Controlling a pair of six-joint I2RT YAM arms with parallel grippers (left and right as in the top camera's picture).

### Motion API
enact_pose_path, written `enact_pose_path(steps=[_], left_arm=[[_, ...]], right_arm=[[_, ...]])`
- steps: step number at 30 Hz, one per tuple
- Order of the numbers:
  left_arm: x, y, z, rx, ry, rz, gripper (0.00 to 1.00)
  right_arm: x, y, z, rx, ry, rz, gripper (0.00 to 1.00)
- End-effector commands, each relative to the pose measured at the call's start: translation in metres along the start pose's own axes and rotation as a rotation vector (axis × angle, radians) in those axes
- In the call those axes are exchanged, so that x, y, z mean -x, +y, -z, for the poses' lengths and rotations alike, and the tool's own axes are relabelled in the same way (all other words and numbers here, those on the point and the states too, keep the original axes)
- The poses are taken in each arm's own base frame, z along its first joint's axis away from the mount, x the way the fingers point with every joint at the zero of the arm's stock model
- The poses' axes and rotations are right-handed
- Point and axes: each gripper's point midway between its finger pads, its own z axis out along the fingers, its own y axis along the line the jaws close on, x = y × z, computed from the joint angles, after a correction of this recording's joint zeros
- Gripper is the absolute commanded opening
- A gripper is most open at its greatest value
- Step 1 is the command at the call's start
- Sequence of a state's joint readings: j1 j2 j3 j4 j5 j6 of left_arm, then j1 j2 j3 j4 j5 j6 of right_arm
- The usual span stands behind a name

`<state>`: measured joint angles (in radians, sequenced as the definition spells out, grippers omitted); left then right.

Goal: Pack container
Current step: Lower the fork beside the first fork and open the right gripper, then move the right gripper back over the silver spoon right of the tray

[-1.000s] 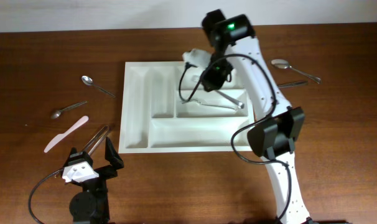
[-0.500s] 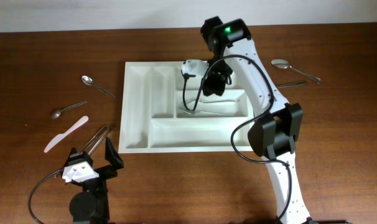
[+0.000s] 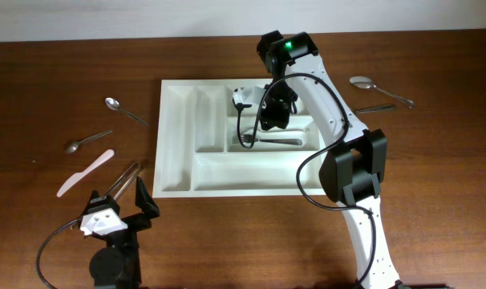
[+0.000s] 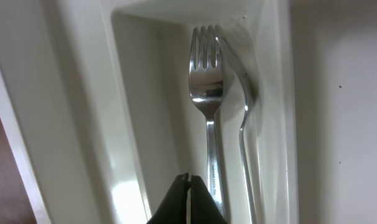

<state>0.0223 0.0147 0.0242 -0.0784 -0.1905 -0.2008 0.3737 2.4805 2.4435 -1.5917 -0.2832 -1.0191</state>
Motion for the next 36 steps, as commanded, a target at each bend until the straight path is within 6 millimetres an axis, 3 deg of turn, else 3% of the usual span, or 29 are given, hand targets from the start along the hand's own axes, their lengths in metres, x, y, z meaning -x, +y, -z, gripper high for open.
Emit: enact_pose_path(steps=[1,6,11,13,14,16,18,24,31,36], left_arm=[[-0.002,0.0,0.0,-0.006,0.0,-0.012,0.99],[-0.002,0.0,0.0,-0.006,0.0,-0.012,0.99],[-0.002,0.0,0.0,-0.006,0.0,-0.012,0.99],[-0.002,0.0,0.0,-0.006,0.0,-0.012,0.99],[-0.002,0.0,0.0,-0.006,0.0,-0.012,0.99],[-0.002,0.0,0.0,-0.006,0.0,-0.012,0.99],[-0.002,0.0,0.0,-0.006,0.0,-0.012,0.99],[-0.002,0.0,0.0,-0.006,0.0,-0.012,0.99],[-0.002,0.0,0.0,-0.006,0.0,-0.012,0.99],[-0.002,0.0,0.0,-0.006,0.0,-0.012,0.99]], right_arm=[[0.008,0.002,0.014,-0.015,-0.044,-0.004,0.09],[0.009,-0.01,0.032,-0.065,-0.078,-0.073,0.18],[0.004,-0.028,0.056,-0.125,-0.128,-0.2,0.38],[-0.001,-0.036,0.066,-0.145,-0.149,-0.262,0.62],[-0.005,-0.041,0.07,-0.153,-0.158,-0.299,0.69],[-0.014,-0.048,0.077,-0.162,-0.171,-0.374,0.95],[-0.026,-0.054,0.081,-0.162,-0.178,-0.461,1.0],[-0.07,-0.069,0.094,-0.136,-0.196,-0.833,0.99],[-0.112,-0.083,0.105,-0.137,-0.204,-0.983,0.99],[-0.141,-0.098,0.114,-0.166,-0.234,-1.186,0.99]])
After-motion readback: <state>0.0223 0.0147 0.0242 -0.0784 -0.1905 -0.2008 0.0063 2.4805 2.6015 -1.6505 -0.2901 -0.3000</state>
